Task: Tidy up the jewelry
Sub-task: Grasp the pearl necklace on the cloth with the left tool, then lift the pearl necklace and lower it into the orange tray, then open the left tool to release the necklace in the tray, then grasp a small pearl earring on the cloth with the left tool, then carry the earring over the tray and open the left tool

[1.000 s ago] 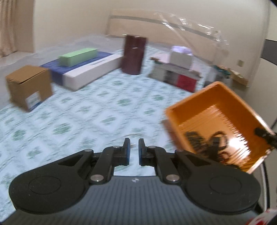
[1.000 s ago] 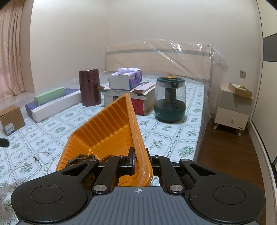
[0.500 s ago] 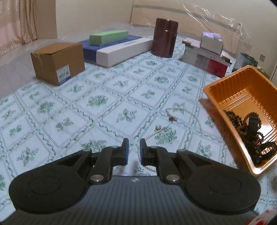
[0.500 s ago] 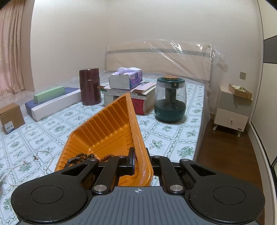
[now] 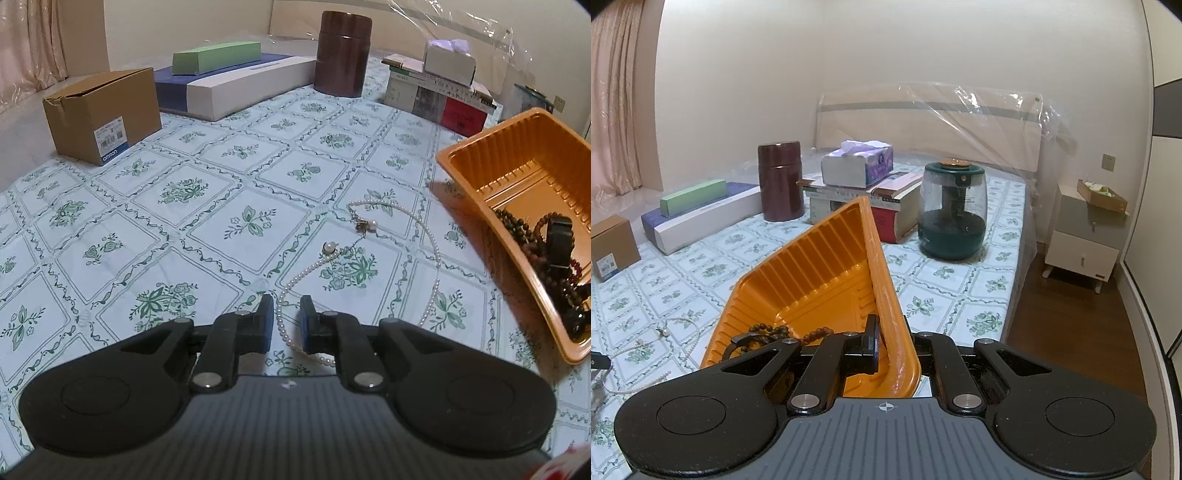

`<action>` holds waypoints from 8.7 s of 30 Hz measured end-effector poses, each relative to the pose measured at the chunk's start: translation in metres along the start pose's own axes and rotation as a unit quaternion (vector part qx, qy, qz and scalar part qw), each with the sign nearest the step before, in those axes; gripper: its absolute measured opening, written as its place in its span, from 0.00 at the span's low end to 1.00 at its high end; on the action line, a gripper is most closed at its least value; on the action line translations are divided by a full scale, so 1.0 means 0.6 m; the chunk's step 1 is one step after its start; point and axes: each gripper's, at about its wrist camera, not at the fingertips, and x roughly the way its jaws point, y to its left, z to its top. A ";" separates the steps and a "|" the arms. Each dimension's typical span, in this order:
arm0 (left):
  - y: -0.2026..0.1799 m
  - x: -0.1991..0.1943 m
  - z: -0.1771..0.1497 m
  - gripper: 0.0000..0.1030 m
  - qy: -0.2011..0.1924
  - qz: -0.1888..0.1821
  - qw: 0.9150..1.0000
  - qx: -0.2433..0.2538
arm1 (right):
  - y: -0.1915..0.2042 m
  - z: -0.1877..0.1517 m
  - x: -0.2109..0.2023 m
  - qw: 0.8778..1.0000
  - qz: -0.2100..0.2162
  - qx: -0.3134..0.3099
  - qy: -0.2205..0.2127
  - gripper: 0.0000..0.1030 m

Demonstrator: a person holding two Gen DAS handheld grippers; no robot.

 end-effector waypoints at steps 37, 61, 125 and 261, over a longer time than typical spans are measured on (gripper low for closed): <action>-0.004 -0.144 0.122 0.01 -0.111 -0.054 0.992 -0.005 | 0.004 0.003 -0.001 1.000 0.002 -0.004 -0.002 0.08; -0.057 -0.209 0.188 0.01 -0.153 -0.089 0.983 0.041 | 0.011 0.006 -0.002 1.000 0.002 -0.004 -0.003 0.08; -0.289 -0.108 0.230 0.08 -0.075 -0.257 0.960 0.084 | 0.010 0.005 0.005 1.000 0.002 0.004 0.000 0.08; -0.270 -0.089 0.113 0.16 -0.071 -0.197 0.974 0.085 | 0.007 0.004 0.012 1.000 -0.002 -0.002 0.005 0.08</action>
